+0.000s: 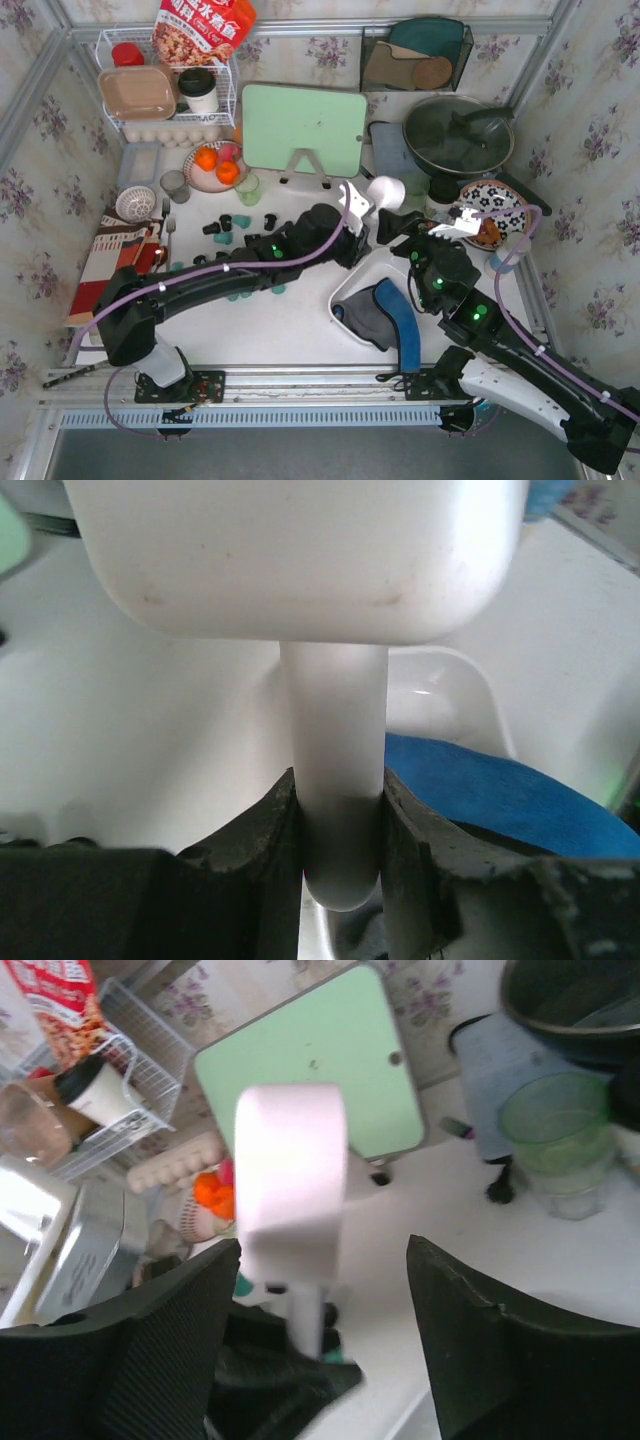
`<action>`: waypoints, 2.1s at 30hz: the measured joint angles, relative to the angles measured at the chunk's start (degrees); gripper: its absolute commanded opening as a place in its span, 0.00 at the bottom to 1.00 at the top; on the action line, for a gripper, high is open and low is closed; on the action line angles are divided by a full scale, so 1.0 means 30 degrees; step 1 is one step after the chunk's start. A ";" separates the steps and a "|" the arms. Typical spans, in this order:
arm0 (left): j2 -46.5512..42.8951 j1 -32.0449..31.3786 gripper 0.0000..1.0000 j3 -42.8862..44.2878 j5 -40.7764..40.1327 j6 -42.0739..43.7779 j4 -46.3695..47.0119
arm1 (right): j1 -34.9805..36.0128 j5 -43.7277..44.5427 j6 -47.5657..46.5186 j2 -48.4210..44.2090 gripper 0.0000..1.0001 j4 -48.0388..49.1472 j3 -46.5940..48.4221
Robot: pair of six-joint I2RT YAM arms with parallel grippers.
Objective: Mix the coffee capsules in the storage basket
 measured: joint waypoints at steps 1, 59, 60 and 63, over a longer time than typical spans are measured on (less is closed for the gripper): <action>0.0226 0.0328 0.00 0.0474 -0.0051 0.0146 -0.0466 | 0.0000 0.0335 -0.0211 0.0007 0.79 -0.0488 0.0277; 0.0554 0.4379 0.61 0.4452 -0.2608 0.5559 -1.0622 | 0.0007 -0.0765 0.9457 0.1290 0.77 -1.7267 -0.0401; -0.0102 0.4342 0.62 0.3963 -0.2681 0.5253 -1.0797 | 0.0007 -0.0648 1.0346 0.1326 0.77 -1.8112 -0.0153; -0.1960 0.4204 0.63 0.2856 -0.2958 0.4248 -1.1380 | 0.0007 -0.0452 1.2721 0.1639 0.75 -2.0495 0.0466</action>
